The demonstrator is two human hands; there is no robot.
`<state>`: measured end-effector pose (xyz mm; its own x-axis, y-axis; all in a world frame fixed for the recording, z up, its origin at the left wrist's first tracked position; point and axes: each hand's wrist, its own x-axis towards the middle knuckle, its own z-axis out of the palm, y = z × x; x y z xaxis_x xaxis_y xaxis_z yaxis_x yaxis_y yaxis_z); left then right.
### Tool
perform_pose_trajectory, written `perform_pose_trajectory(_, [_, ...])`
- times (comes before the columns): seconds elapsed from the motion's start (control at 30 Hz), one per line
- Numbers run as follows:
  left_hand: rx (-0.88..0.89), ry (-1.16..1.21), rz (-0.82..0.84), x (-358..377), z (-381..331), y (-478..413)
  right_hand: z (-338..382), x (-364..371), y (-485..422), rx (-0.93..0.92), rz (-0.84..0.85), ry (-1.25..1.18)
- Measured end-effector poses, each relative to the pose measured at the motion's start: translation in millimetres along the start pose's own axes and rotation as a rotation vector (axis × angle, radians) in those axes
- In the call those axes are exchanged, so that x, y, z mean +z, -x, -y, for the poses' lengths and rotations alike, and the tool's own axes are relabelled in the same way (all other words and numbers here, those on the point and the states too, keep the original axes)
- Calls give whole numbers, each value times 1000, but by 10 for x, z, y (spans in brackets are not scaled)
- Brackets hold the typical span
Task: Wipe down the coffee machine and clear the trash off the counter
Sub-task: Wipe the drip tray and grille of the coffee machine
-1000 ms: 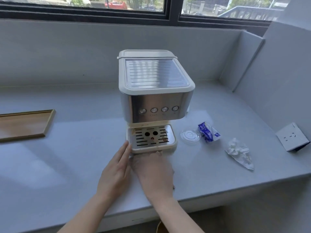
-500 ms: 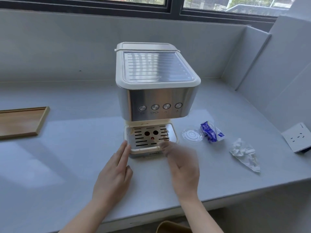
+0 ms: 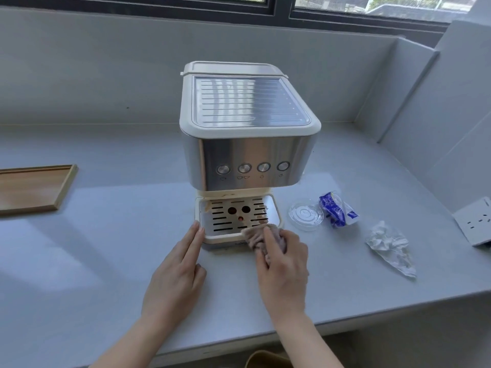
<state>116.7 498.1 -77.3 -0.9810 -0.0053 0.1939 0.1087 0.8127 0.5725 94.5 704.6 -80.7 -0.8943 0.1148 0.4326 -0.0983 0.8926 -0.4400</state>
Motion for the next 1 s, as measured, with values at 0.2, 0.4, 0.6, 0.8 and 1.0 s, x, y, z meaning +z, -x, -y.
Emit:
perform_pose_trajectory(0.2, [-5, 36, 12, -23, 26, -6, 372, 125, 195, -382, 163, 44])
perform_pose_trajectory(0.4, [-2, 17, 1, -31, 4, 7, -331, -174, -85, -20, 65, 196])
perform_pose_trajectory(0.6, [48, -242, 18, 37, -54, -39, -361, -168, -229, 225, -66, -275])
perform_pose_trajectory(0.8, [34, -329, 3, 260, -109, -147, -209, -35, -172, 9, 0, -171])
perform_pose_trajectory(1.0, [27, -307, -4, 271, -104, -145, -328, -53, -358, -33, 13, -143])
